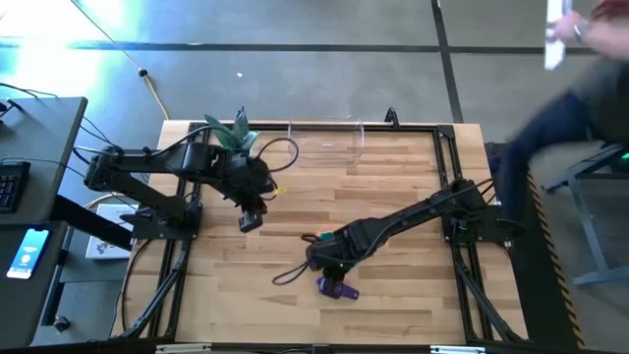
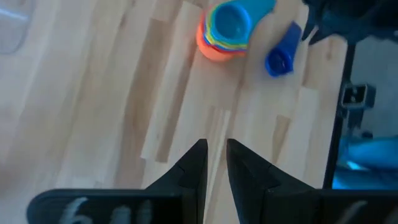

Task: Nest measuring cups in basket
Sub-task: Stack the dark blue measuring cup on top of the light blue measuring cup

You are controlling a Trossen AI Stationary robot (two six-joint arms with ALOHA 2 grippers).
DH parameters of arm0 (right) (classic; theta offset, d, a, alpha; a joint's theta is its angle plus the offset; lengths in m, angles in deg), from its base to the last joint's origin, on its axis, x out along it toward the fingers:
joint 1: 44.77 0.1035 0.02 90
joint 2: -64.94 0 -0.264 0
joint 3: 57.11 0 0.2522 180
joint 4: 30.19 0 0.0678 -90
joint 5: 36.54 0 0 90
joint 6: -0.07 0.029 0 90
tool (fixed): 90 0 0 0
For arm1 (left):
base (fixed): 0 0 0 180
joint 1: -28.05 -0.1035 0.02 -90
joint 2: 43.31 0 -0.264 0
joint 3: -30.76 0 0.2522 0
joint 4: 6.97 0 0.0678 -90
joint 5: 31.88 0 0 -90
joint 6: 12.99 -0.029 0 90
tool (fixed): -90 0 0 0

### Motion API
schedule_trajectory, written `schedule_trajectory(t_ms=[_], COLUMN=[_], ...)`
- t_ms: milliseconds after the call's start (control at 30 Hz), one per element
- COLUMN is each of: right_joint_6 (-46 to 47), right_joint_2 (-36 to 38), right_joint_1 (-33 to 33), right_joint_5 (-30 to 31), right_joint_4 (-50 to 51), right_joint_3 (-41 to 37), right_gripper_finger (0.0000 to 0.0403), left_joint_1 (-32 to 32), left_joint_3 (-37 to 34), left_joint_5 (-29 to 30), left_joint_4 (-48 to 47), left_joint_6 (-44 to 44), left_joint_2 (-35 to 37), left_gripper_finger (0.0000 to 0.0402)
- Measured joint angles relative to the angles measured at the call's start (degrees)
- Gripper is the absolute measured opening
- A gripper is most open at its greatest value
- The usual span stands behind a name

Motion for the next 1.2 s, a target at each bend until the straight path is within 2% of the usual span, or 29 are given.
schedule_trajectory(t_ms=[200,367,667,933,1200], right_joint_6=[5.35,2.51,-5.68,-10.76,-14.42], right_joint_2=[0.00,-0.11,-2.58,-6.40,-8.62], right_joint_1=[2.69,5.71,10.20,10.57,9.69], right_joint_5=[-2.10,1.84,11.35,13.09,14.04], right_joint_4=[-5.52,-8.69,-11.44,-11.43,-10.81], right_joint_3=[0.00,0.00,0.00,-0.02,-0.05], right_gripper_finger=[0.0074,0.0103,0.0106,0.0106,0.0105], left_joint_1=[5.50,9.91,15.78,18.68,18.73], left_joint_3=[-0.02,-0.02,-0.02,-0.02,-0.02], left_joint_5=[0.00,-0.02,0.00,0.02,0.05], left_joint_4=[-2.39,-2.41,-2.70,-2.69,-2.42], left_joint_6=[1.42,3.04,4.55,4.61,4.61], left_joint_2=[0.66,1.58,2.09,2.19,2.21], left_gripper_finger=[0.0048,0.0048,0.0048,0.0048,0.0048])
